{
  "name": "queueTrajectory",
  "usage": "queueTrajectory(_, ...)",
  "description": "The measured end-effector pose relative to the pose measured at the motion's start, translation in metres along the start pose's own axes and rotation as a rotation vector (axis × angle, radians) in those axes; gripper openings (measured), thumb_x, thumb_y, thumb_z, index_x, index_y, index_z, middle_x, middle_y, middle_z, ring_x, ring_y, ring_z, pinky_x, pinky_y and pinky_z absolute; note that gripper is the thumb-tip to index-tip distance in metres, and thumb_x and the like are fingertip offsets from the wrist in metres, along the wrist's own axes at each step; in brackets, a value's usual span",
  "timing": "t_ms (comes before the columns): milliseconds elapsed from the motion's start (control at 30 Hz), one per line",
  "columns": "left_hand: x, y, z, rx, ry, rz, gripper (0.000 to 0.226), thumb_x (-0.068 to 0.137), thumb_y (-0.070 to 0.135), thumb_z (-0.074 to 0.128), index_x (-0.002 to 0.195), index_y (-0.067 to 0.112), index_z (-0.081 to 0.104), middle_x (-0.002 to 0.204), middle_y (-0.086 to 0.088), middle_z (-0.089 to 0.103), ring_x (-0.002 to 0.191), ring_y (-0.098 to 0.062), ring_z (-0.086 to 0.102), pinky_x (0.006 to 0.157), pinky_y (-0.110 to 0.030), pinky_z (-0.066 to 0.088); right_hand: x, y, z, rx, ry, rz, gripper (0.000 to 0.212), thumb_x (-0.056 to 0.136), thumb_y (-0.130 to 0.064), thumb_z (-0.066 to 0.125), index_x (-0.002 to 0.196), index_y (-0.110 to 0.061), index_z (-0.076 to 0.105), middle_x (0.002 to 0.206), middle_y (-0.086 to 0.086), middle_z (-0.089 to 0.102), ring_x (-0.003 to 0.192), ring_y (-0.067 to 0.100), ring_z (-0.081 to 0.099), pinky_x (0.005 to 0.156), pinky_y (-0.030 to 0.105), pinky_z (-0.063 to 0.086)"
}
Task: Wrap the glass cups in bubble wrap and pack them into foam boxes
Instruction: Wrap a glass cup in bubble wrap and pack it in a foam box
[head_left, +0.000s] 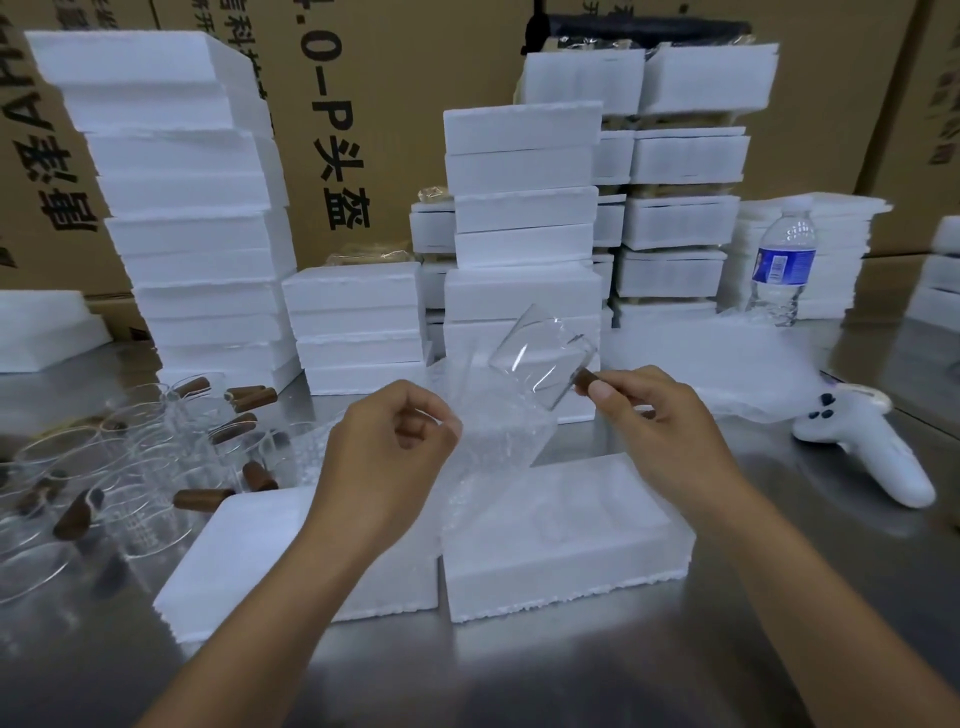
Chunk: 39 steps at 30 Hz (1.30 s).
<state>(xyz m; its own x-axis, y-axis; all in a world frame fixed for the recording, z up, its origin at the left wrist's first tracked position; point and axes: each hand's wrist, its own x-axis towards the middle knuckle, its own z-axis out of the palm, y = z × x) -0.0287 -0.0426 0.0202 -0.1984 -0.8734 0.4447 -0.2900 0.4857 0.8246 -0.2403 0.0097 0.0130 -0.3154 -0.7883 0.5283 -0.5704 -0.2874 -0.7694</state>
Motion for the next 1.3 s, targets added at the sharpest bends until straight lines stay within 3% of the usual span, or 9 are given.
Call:
queueTrajectory(167, -0.001, 0.011, -0.007, -0.047, 0.005, 0.078, 0.020, 0.083, 0.011, 0.070, 0.072, 0.026, 0.062, 0.068, 0.021, 0.065, 0.064, 0.001, 0.058, 0.062, -0.009, 0.045, 0.000, 0.008, -0.002, -0.204, -0.069, -0.060, 0.015, 0.092, -0.026, 0.056, 0.094, -0.035, 0.067, 0.085, -0.008, 0.048, 0.080, -0.007, 0.047, 0.067, 0.001, 0.032)
queueTrajectory(300, -0.006, 0.022, -0.007, 0.037, -0.023, 0.197, 0.024, 0.083, 0.012, 0.068, 0.072, 0.032, 0.061, 0.075, 0.019, 0.065, 0.069, -0.001, 0.058, 0.063, -0.010, 0.042, -0.001, 0.008, 0.000, -0.355, -0.107, -0.110, 0.019, 0.091, -0.030, 0.056, 0.105, -0.027, 0.069, 0.085, -0.015, 0.045, 0.085, -0.006, 0.046, 0.071, 0.005, 0.034)
queueTrajectory(533, -0.020, 0.035, 0.003, 0.241, -0.061, 0.469, 0.020, 0.083, 0.011, 0.070, 0.080, 0.029, 0.062, 0.078, 0.013, 0.063, 0.080, -0.002, 0.056, 0.074, -0.007, 0.040, -0.008, -0.014, 0.007, -0.195, -0.302, -0.030, 0.019, 0.082, -0.051, 0.054, 0.072, -0.039, 0.066, 0.077, 0.003, 0.048, 0.068, 0.001, 0.045, 0.062, 0.011, 0.033)
queueTrajectory(700, -0.025, 0.041, 0.012, 0.449, -0.022, 0.757, 0.005, 0.082, 0.017, 0.066, 0.086, 0.016, 0.068, 0.081, 0.004, 0.063, 0.076, -0.015, 0.056, 0.070, -0.028, 0.043, -0.010, -0.024, 0.002, -0.046, -0.395, 0.107, 0.044, 0.092, -0.020, 0.059, 0.050, -0.034, 0.063, 0.049, -0.014, 0.048, 0.048, 0.000, 0.039, 0.047, 0.010, 0.029)
queueTrajectory(833, -0.027, 0.044, 0.015, 0.499, -0.020, 0.884, 0.014, 0.086, 0.025, 0.060, 0.085, 0.013, 0.067, 0.081, 0.000, 0.063, 0.074, -0.019, 0.055, 0.067, -0.030, 0.042, -0.014, -0.031, 0.003, 0.165, -0.383, 0.145, 0.034, 0.087, -0.008, 0.061, 0.060, -0.028, 0.065, 0.065, -0.011, 0.058, 0.071, 0.008, 0.052, 0.064, 0.024, 0.040)
queueTrajectory(1000, -0.031, 0.048, 0.020, 0.440, -0.068, 0.891, 0.015, 0.085, 0.026, 0.061, 0.086, 0.012, 0.067, 0.083, 0.001, 0.062, 0.076, -0.016, 0.055, 0.068, -0.031, 0.045, -0.016, -0.031, 0.006, 0.270, -0.311, 0.164, 0.039, 0.090, 0.002, 0.053, 0.061, -0.024, 0.058, 0.061, -0.015, 0.056, 0.060, -0.001, 0.052, 0.059, 0.012, 0.040)
queueTrajectory(1100, -0.023, 0.053, 0.010, 0.263, 0.046, 0.817, 0.022, 0.085, 0.028, 0.064, 0.098, 0.011, 0.062, 0.095, 0.002, 0.057, 0.089, -0.012, 0.053, 0.081, -0.025, 0.045, -0.016, -0.031, 0.009, 0.383, -0.246, 0.174, 0.005, 0.084, -0.010, 0.064, 0.082, -0.013, 0.067, 0.082, -0.003, 0.068, 0.080, 0.008, 0.063, 0.074, 0.018, 0.048)
queueTrajectory(1200, -0.007, 0.056, -0.013, 0.177, 0.266, 0.609, 0.036, 0.085, 0.038, 0.063, 0.110, 0.021, 0.045, 0.108, 0.005, 0.046, 0.099, -0.003, 0.044, 0.089, -0.005, 0.033, -0.016, -0.029, 0.010, 0.490, -0.253, 0.167, 0.019, 0.070, -0.021, 0.067, 0.086, -0.012, 0.072, 0.081, -0.009, 0.071, 0.078, 0.001, 0.066, 0.070, 0.011, 0.049)
queueTrajectory(1300, 0.011, 0.051, -0.035, 0.121, 0.315, 0.358, 0.050, 0.079, 0.046, 0.069, 0.114, 0.028, 0.039, 0.113, 0.010, 0.046, 0.097, 0.005, 0.045, 0.085, 0.001, 0.031, -0.017, -0.029, 0.014, 0.451, -0.274, 0.189, 0.017, 0.068, -0.029, 0.069, 0.079, -0.016, 0.073, 0.085, -0.001, 0.071, 0.086, 0.011, 0.065, 0.079, 0.022, 0.049)
